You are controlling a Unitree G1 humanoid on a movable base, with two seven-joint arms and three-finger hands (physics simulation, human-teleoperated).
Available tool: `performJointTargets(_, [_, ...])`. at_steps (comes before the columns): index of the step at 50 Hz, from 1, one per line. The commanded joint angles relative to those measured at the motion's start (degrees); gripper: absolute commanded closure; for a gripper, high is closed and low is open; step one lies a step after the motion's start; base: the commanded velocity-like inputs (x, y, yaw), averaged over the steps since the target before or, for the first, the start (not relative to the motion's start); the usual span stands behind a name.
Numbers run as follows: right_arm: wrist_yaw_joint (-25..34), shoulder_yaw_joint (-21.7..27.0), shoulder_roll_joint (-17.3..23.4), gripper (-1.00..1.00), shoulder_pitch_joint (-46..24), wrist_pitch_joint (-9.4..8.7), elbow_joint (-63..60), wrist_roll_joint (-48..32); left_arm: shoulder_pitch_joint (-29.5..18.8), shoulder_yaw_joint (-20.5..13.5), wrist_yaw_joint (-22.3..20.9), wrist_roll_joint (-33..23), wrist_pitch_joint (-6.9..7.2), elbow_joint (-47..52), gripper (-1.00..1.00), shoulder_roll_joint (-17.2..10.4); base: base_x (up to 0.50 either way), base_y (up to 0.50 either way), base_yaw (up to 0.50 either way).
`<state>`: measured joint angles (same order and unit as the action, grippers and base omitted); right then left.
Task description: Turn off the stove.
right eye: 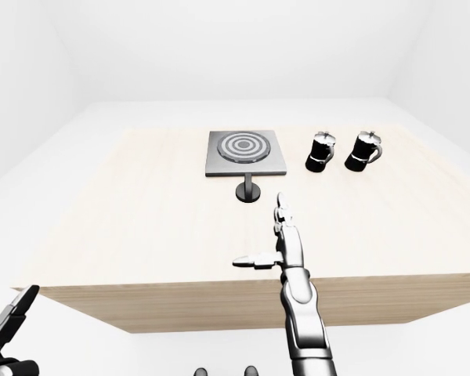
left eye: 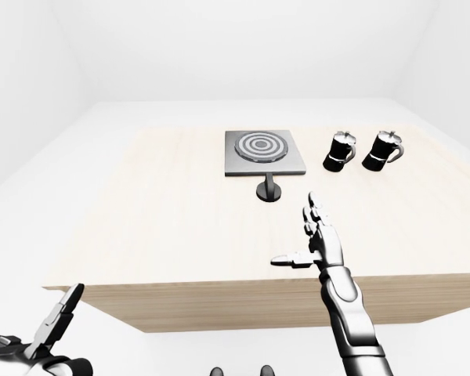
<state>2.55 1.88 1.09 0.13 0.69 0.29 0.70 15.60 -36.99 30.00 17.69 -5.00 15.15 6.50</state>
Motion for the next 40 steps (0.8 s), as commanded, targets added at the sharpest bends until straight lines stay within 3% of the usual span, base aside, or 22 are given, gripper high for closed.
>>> performJointTargets(1, [1.47, -0.68, 0.03, -1.00, 0.83, 0.50, -1.33, -0.29, 0.42, 0.33, 0.00, -0.37, 0.00, -1.02, -1.00, 0.48, 0.00, 0.00, 0.00])
performJointTargets(19, [2.16, -0.76, 0.03, -1.00, 0.40, 1.30, -0.08, -1.85, 1.01, 1.03, 0.00, 0.27, 0.00, -1.50, -1.00, 0.81, 0.45, -0.09, 0.00])
performJointTargets(40, [1.84, -1.63, -0.24, -1.00, -0.04, 0.34, 0.65, -3.35, 1.31, 0.65, 0.00, 0.64, 0.00, -0.52, -1.00, 1.17, 0.44, -0.05, 0.00])
